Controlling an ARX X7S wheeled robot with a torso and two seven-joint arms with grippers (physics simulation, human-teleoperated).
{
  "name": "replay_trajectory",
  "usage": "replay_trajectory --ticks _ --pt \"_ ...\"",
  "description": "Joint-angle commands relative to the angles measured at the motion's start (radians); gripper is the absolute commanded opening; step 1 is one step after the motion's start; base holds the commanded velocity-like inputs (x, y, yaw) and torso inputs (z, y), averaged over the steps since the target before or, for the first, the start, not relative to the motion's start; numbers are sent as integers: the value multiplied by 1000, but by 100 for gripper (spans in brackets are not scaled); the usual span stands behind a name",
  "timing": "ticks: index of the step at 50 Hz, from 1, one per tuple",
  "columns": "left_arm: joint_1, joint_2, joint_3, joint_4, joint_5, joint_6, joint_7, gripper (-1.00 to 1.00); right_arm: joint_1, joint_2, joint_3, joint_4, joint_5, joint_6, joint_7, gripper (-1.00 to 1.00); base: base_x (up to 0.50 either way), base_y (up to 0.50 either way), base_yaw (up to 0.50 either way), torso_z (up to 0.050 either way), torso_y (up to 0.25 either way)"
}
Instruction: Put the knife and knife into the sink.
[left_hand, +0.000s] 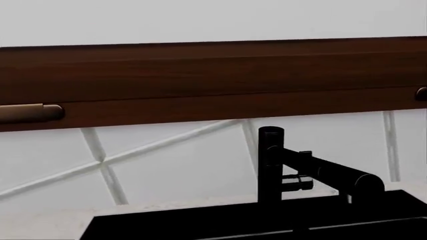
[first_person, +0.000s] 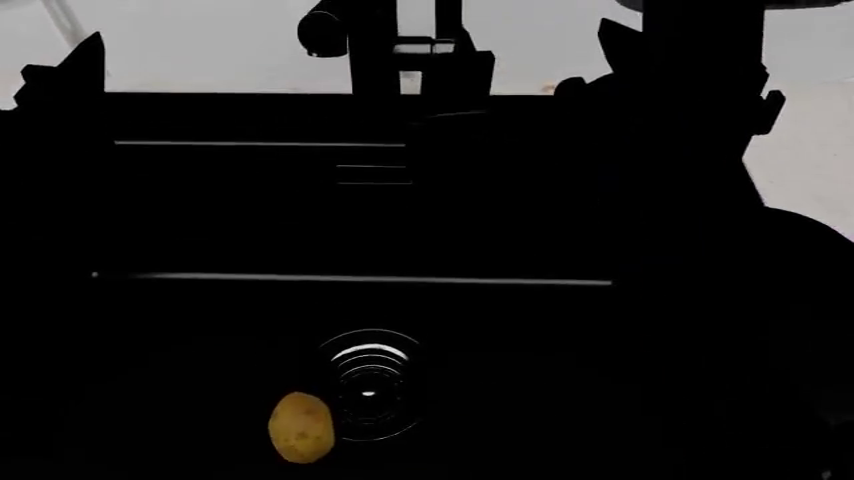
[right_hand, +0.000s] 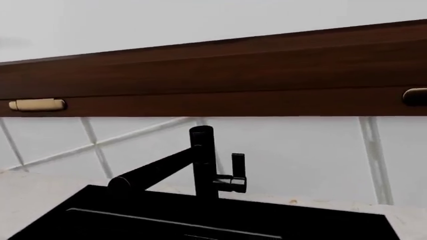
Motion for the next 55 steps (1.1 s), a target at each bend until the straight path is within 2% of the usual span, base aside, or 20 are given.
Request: replay_trajectory --ticks 1,7,28,35,55 --pt "6 2 -4 3 -9 1 -5 100 -5 -1 8 0 24 6 6 100 242 0 0 0 0" --pt "5 3 -7 -1 -12 0 -9 100 -9 0 9 8 27 4 18 100 271 73 0 0 0" --pt "23 2 -26 -4 -27 15 -13 100 -15 -5 10 17 59 -10 35 100 0 0 0 0 0" --pt "26 2 -19 -17 -27 31 -14 100 -19 -4 16 28 66 -24 39 100 453 68 0 0 0" --pt "40 -2 -21 -23 -36 45 -21 100 -28 -3 30 32 93 -41 61 100 0 0 0 0 1"
